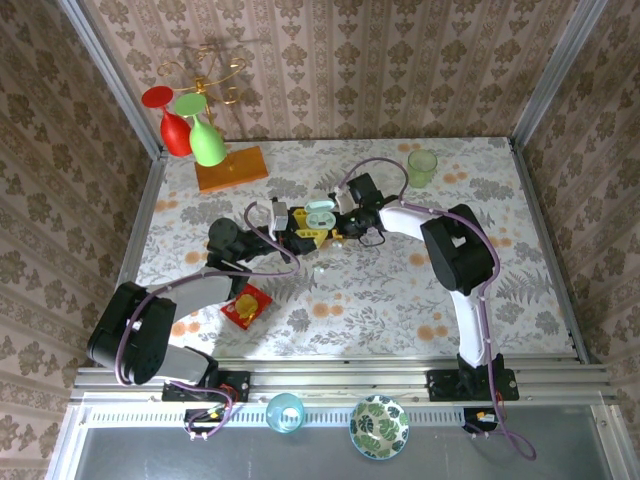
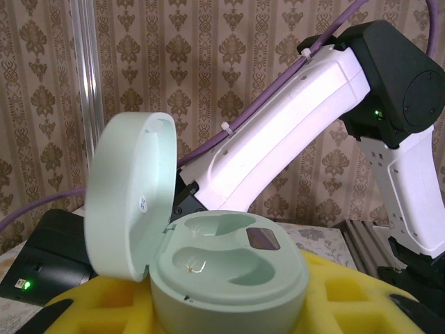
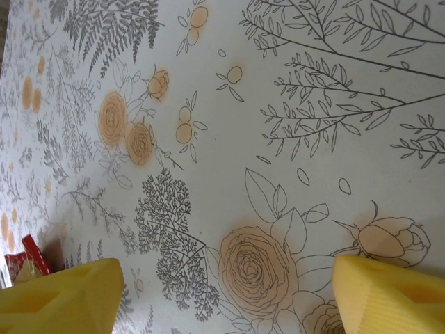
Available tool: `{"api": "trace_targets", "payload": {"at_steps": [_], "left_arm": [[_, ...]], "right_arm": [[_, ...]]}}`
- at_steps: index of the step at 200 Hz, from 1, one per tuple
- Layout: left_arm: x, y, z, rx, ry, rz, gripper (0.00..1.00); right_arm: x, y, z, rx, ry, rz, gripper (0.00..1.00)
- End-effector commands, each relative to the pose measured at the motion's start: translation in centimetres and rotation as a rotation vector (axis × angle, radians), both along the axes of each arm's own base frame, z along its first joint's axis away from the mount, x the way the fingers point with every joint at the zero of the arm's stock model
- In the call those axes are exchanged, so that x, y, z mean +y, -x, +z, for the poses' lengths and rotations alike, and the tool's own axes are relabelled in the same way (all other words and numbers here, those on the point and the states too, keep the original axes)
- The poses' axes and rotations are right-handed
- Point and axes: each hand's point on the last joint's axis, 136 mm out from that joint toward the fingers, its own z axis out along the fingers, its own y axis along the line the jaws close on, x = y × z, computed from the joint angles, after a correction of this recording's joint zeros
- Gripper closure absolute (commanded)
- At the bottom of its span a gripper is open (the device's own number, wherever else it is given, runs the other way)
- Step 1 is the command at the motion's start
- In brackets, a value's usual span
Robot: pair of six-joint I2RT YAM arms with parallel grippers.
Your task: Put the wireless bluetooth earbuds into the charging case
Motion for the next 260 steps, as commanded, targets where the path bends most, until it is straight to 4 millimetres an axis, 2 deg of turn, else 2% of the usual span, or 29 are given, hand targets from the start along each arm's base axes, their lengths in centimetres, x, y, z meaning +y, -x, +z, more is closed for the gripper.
{"api": "trace_targets", "payload": {"at_steps": [1, 61, 118, 184, 209, 260], "left_arm": [[-0.2, 0.7, 0.6, -0.029, 0.013, -0.032, 0.78], [-0.3, 0.7, 0.5, -0.026, 0.010, -0.042, 0.78], [-0.4, 0.7, 0.6, -0.025, 0.011, -0.046, 0.78], [-0.9, 0.5, 0.6, -0.022, 0.009, -0.059, 0.78], [-1.0, 0.4, 0.6, -0.020, 0.008, -0.067, 0.78], [-1.0, 0.5, 0.9, -0.021, 0.012, -0.068, 0.78]], "right_arm": [[0.0, 1.3, -0.6, 0.048, -0.012, 0.052, 0.24], [-1.5, 3.1, 0.2, 0.036, -0.023, 0.053, 0.42], [-2.8, 4.2, -0.7, 0.051, 0.006, 0.023, 0.53], [-4.0, 5.8, -0.7, 0.053, 0.019, 0.013, 0.52], [-4.6, 6.0, -1.3, 0.064, 0.054, 0.008, 0.53], [-4.9, 5.6, -1.9, 0.081, 0.085, -0.016, 0.71]]}}
